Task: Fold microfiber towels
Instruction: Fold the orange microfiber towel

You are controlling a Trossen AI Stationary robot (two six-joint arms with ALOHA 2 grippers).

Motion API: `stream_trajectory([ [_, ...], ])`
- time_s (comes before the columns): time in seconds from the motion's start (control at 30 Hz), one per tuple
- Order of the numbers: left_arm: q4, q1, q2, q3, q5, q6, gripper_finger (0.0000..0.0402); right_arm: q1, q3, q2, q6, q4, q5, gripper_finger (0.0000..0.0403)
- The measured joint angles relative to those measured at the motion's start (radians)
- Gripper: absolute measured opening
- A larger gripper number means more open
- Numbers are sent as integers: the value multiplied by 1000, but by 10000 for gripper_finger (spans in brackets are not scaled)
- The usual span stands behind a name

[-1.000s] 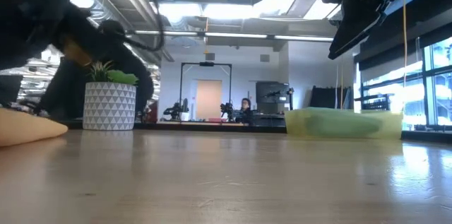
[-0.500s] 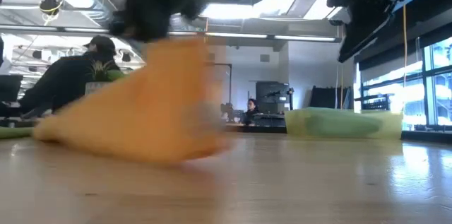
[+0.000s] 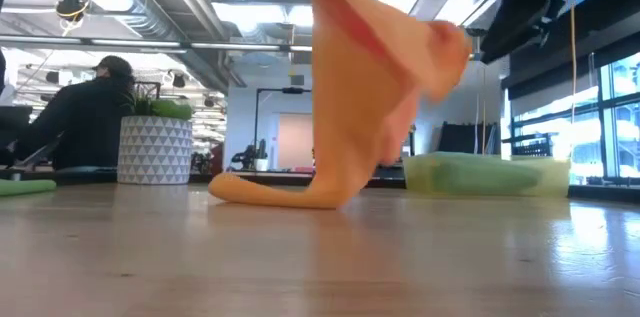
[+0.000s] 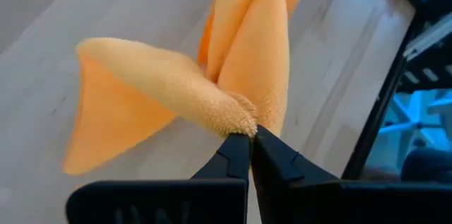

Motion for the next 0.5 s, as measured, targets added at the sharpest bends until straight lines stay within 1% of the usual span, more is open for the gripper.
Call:
stream_trajectory([
  [0.07, -5, -21, 0, 0, -40, -28, 0, 0, 0, 0, 21, 52, -34, 177],
  [0.17, 1, -24, 0, 0, -94, -84, 0, 0, 0, 10, 47, 170, -103, 177],
  [0.23, 2, -22, -4, 0, -97, -97, 0, 0, 0, 30, 59, 264, -137, 178],
  [0.33, 13, -23, -6, 0, -95, -102, 0, 0, 1, 98, 68, 402, -228, 190],
  [0.43, 20, -23, -10, 0, -88, -102, 0, 0, 1, 174, 68, 501, -310, 207],
  [0.5, 21, -22, -21, 0, -83, -102, 0, 1, 17, 217, 59, 532, -334, 215],
])
